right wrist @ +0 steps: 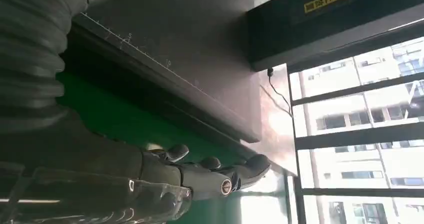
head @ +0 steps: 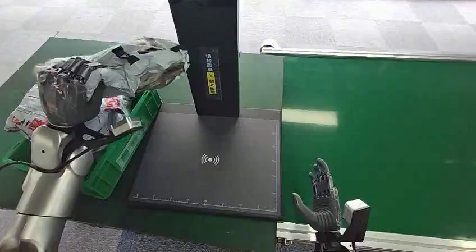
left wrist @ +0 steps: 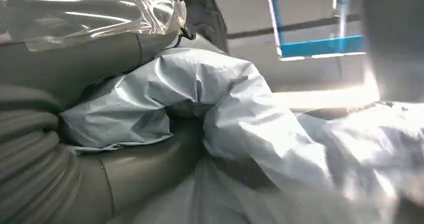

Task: Moved the parcel from conveyor to table for the left to box.

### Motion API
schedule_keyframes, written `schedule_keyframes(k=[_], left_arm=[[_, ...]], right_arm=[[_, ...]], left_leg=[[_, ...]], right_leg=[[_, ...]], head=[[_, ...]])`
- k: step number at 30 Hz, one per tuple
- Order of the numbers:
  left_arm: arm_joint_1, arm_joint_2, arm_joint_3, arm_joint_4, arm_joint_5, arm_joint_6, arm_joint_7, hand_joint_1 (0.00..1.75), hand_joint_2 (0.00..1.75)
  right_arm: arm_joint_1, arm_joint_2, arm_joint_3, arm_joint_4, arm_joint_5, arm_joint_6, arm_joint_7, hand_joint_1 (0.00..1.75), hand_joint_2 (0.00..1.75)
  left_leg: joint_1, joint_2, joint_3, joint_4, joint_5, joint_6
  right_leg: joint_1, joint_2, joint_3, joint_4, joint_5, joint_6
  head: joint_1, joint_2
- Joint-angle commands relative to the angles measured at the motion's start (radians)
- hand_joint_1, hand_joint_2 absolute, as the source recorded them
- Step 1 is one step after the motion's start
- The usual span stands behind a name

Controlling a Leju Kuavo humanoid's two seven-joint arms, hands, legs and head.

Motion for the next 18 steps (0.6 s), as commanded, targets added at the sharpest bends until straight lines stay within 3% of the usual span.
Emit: schedule_keyframes(k=[1,7,10,13,15,18], left_arm=[[-0.117,0.002,0.094,0.250,0.032,0.033,0.052,1.75,1.75],[-0.138,-0.006,0.229,0.303,0.034,0.042,0.004,1.75,1.75],[-0.159,0.020,0.233,0.386,-0.039,0.042,0.072,1.75,1.75],[-0.206,0.062,0.212,0.534,-0.263,0.001,0.323,1.75,1.75],[-0.216,0.083,0.232,0.607,-0.301,-0.009,0.390,1.75,1.75],[-0.212,0.086,0.234,0.612,-0.299,-0.002,0.387,1.75,1.75]], right_arm=[[-0.006,0.006,-0.017,-0.004,0.007,0.004,0.016,0.00,1.75],[-0.015,-0.002,0.004,-0.003,0.004,-0.006,0.025,0.00,1.75],[-0.013,-0.003,0.008,-0.008,0.002,-0.008,0.028,0.00,1.75],[-0.009,-0.001,0.007,-0.017,0.005,-0.012,0.037,0.00,1.75],[-0.013,0.001,0.010,-0.015,0.007,-0.011,0.041,0.00,1.75],[-0.013,0.002,0.011,-0.014,0.007,-0.011,0.041,0.00,1.75]], left_leg=[[0.000,0.000,0.000,0.000,0.000,0.001],[0.000,0.002,0.000,0.000,0.000,0.000],[0.000,0.001,0.000,0.000,0.000,0.000],[0.000,0.001,0.000,0.000,0.000,0.000],[0.000,0.001,0.000,0.000,0.000,0.000],[0.000,0.002,0.001,-0.001,0.000,0.000]], right_leg=[[0.000,-0.002,0.001,0.000,0.000,0.000],[0.000,0.000,0.000,0.000,0.000,0.000],[0.000,0.000,0.000,0.000,0.000,0.000],[0.000,-0.001,0.000,0.000,0.000,0.000],[0.000,-0.001,0.000,0.000,0.000,0.000],[0.000,0.001,0.001,0.000,0.000,0.000]], head=[[0.000,0.000],[0.000,0.000],[0.000,0.000],[0.000,0.000],[0.000,0.000],[0.000,0.000]])
